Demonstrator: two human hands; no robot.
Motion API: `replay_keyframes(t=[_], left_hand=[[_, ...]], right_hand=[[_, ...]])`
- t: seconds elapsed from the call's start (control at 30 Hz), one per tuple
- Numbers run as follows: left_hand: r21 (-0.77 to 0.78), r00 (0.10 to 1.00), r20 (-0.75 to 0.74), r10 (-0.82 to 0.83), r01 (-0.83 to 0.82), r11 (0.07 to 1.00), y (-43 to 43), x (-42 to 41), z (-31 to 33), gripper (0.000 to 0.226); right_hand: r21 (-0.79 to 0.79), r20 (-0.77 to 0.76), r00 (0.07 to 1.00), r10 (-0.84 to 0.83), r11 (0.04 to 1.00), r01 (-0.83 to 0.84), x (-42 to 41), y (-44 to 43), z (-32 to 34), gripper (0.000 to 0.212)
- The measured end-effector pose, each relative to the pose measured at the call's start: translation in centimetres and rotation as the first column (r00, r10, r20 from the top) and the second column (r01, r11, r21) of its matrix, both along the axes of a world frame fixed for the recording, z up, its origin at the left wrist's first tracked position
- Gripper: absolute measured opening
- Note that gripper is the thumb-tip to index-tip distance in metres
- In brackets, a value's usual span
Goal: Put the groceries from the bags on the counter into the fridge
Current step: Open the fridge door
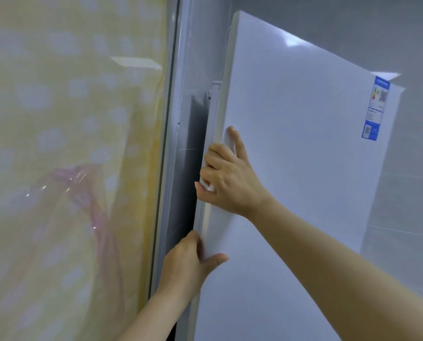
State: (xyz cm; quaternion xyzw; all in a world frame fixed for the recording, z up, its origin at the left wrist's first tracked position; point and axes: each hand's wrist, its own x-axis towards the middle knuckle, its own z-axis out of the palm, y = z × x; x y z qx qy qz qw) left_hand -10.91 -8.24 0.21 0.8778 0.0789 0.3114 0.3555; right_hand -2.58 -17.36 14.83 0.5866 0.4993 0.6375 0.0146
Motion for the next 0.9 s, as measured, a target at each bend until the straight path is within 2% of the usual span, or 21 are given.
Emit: replay_keyframes(t=[0.2,0.43,0.57,0.77,0.9], left_hand=[[-0.011,0.998,0.062,-0.008,0.009,1.0,-6.5,-6.3,-0.2,0.044],[0.018,0.997,0.044,-0.07,0.069,0.997,-13.4,-10.9,-0.3,0.044],[0.028,0.979,0.033,-0.202,0.201,0.979,-16.0,-12.6,-0.7,0.041],[0.114,0.903,0.071,-0.423,0.414,0.903,-18.8,-14.0,-0.3,0.036],[0.134,0.852,0.108,-0.512,0.498,0.857,-19.9,-13.0,-0.4,0.026]], right_hand=[[0.039,-0.018,0.998,0.056,0.998,-0.056,-5.9,-6.0,-0.4,0.03],[0.08,-0.046,0.997,0.059,0.995,-0.055,-11.0,-13.7,-1.3,0.027],[0.1,-0.078,0.995,0.057,0.994,-0.049,-13.3,-18.1,-1.7,0.025],[0.118,-0.125,0.991,-0.04,0.992,0.055,-16.2,-24.1,-2.4,0.021],[0.146,-0.169,0.98,-0.102,0.981,0.128,-18.0,-28.2,-2.9,0.019]])
